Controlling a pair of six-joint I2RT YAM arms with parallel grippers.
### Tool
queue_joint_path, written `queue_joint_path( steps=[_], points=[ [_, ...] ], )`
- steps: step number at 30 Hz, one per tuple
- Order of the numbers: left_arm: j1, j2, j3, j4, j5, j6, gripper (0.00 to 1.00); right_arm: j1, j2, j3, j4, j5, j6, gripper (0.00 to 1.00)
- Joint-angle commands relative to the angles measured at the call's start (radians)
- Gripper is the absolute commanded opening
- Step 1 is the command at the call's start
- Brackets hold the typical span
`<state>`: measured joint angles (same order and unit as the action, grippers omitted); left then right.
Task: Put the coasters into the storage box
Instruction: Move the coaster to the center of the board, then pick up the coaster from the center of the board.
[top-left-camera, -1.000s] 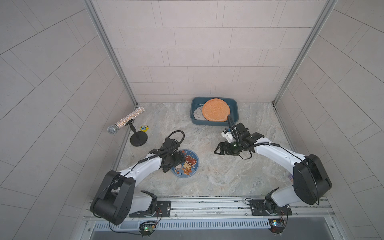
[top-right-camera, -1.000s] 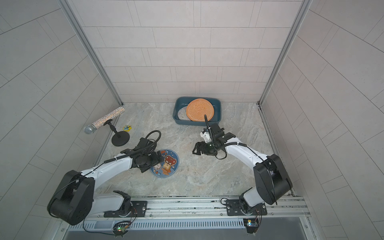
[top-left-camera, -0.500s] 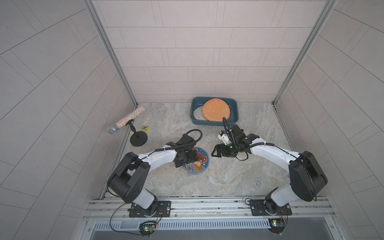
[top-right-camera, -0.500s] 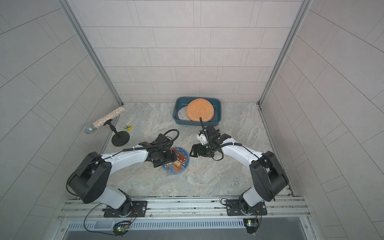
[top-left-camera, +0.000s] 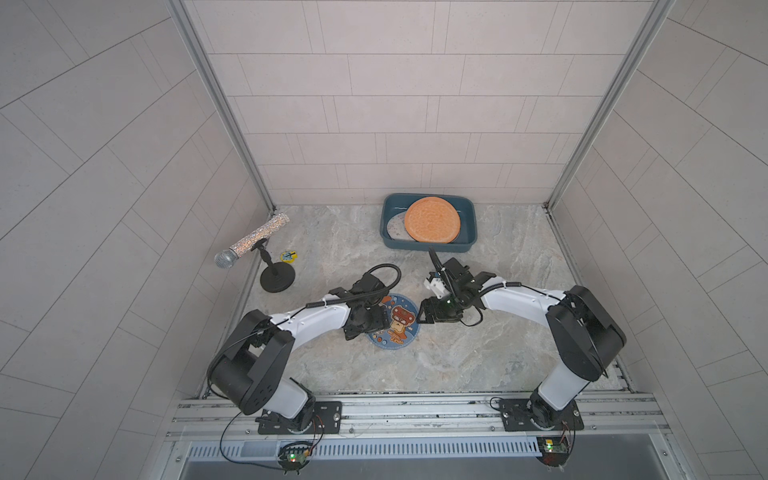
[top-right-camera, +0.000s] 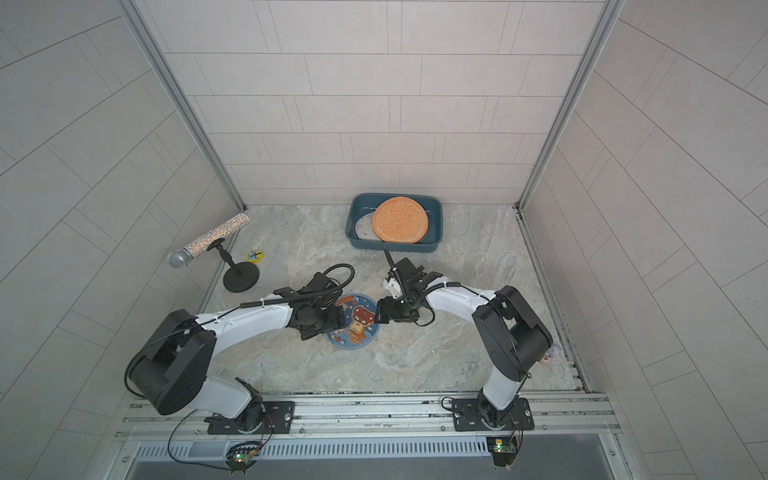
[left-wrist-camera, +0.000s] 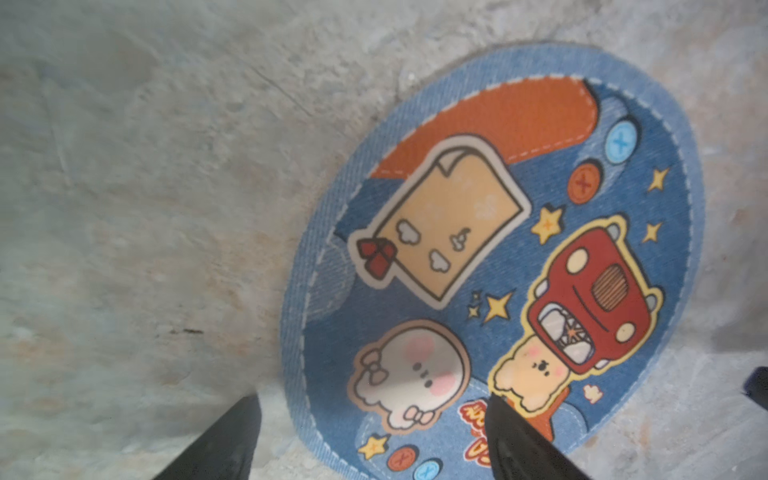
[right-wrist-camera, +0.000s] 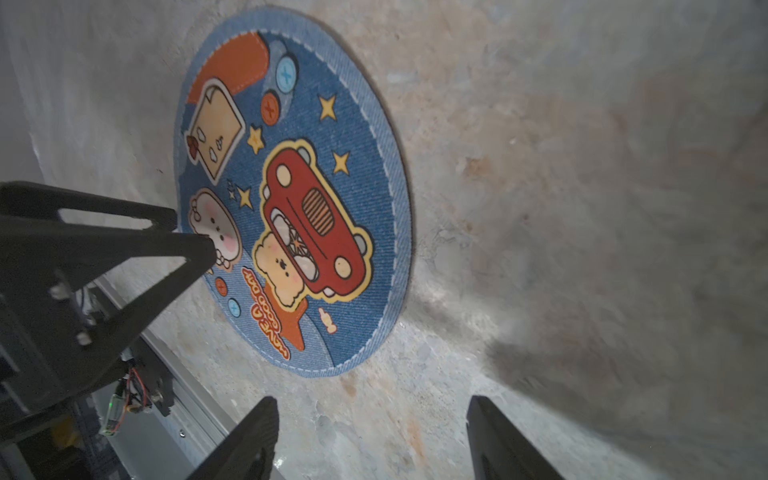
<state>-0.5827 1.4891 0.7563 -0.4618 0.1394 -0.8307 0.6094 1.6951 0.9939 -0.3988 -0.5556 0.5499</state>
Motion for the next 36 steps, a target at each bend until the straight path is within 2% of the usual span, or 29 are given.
queue_joint_path(
  steps=[1,16,21,30,36],
  points=[
    [0.009,0.017,-0.042,0.04,0.02,-0.022,0.85,0.021,0.027,0.037,0.011,0.032,-0.011,0.71],
    [0.01,0.052,-0.051,0.075,0.039,-0.029,0.77,0.062,0.148,0.122,-0.048,0.128,-0.034,0.62],
    [0.009,0.055,-0.049,0.074,0.045,-0.025,0.74,0.068,0.179,0.127,-0.035,0.123,-0.028,0.6],
    [0.009,0.052,-0.047,0.069,0.042,-0.023,0.61,0.071,0.198,0.123,-0.022,0.116,-0.021,0.55],
    [0.009,0.047,-0.049,0.069,0.04,-0.024,0.47,0.07,0.198,0.118,-0.018,0.111,-0.021,0.54]
  ],
)
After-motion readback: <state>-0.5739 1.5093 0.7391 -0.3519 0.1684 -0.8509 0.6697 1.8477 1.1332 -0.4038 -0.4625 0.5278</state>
